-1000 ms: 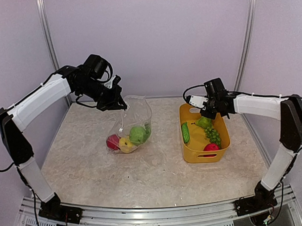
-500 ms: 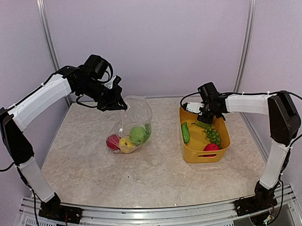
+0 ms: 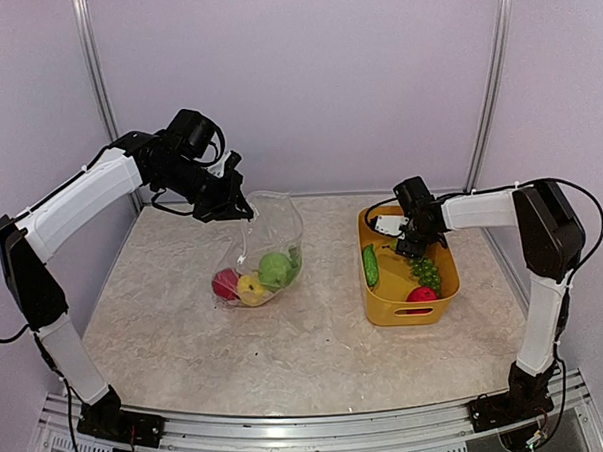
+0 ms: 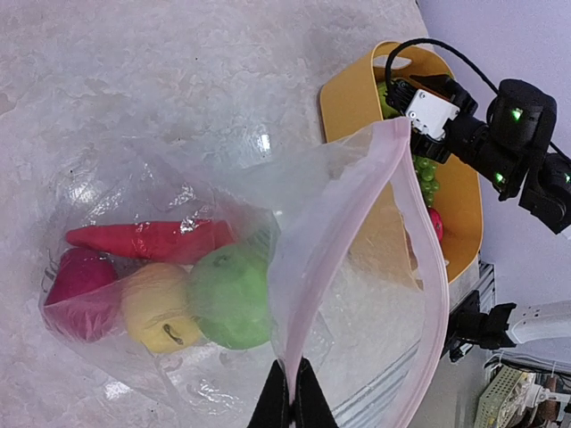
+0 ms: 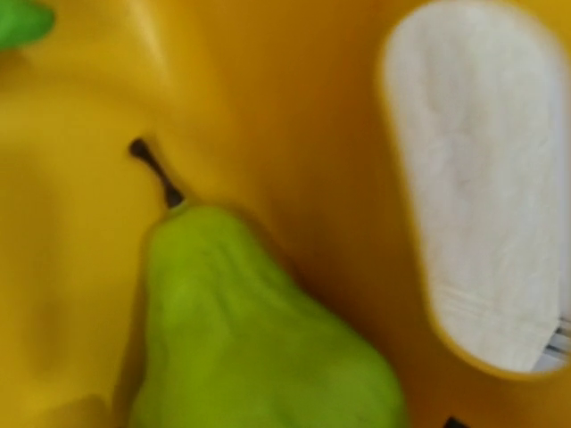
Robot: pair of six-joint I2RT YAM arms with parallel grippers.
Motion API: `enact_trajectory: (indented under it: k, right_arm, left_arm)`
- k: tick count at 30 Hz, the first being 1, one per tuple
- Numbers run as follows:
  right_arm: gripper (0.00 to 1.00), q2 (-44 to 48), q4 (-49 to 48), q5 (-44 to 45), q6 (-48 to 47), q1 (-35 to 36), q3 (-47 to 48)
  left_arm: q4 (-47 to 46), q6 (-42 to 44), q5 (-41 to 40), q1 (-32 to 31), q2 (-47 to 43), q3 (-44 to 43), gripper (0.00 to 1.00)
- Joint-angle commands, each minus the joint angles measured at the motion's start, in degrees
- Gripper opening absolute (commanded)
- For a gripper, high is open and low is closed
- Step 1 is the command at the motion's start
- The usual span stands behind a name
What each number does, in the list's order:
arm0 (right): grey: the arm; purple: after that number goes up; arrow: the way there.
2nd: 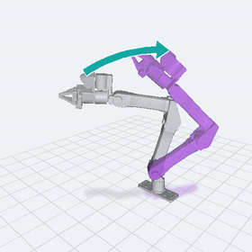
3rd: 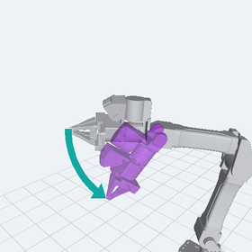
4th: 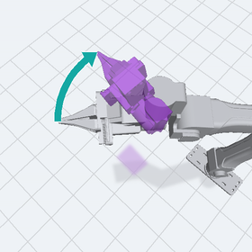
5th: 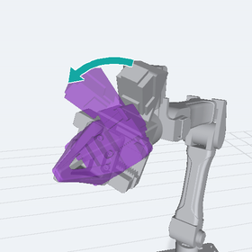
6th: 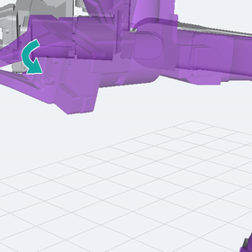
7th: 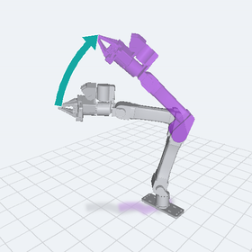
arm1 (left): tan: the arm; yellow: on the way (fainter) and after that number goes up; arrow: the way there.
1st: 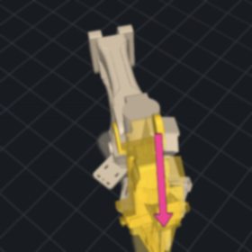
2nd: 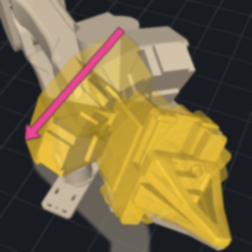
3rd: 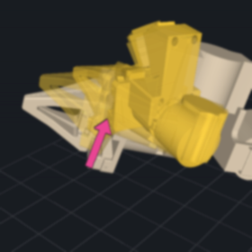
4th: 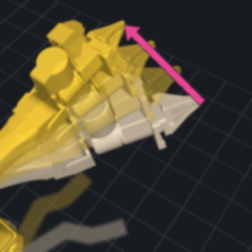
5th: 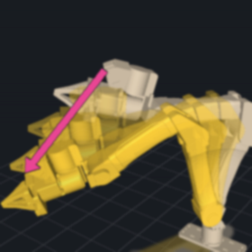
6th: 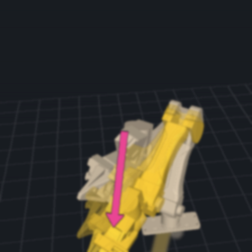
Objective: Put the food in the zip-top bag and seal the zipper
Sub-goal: Pick up the fake fruit from the bin.
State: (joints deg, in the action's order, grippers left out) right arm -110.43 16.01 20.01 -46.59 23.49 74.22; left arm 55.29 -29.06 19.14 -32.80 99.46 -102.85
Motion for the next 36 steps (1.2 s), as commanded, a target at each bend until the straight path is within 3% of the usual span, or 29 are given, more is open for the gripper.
enact_trajectory:
  k: [1,8,14,23,29,36]
  right_arm:
    - [0.73,-2.75,-1.96,0.38,0.71,-1.28,0.46]
    - [0.76,-7.26,-4.53,1.50,0.97,-1.78,0.08]
    - [0.44,-5.90,-6.53,2.46,1.08,-1.51,-1.74]
    - [0.40,10.52,0.55,-2.77,5.76,1.88,-1.87]
    - [0.40,17.10,9.77,-13.90,11.02,3.58,4.86]
    - [0.41,20.75,13.41,-40.63,16.76,6.55,13.26]
  left_arm:
    - [-0.69,0.50,0.33,0.36,0.30,-0.01,0.00]
    - [-0.71,0.32,0.38,0.32,0.04,0.28,0.00]
    - [-0.62,0.32,0.18,0.28,-0.05,0.28,0.00]
    - [-1.06,0.41,0.04,0.36,0.08,0.28,0.00]
    - [-1.45,0.16,0.35,0.28,0.76,-0.06,0.00]
    - [-1.63,-0.54,0.96,0.04,1.25,-0.95,0.00]
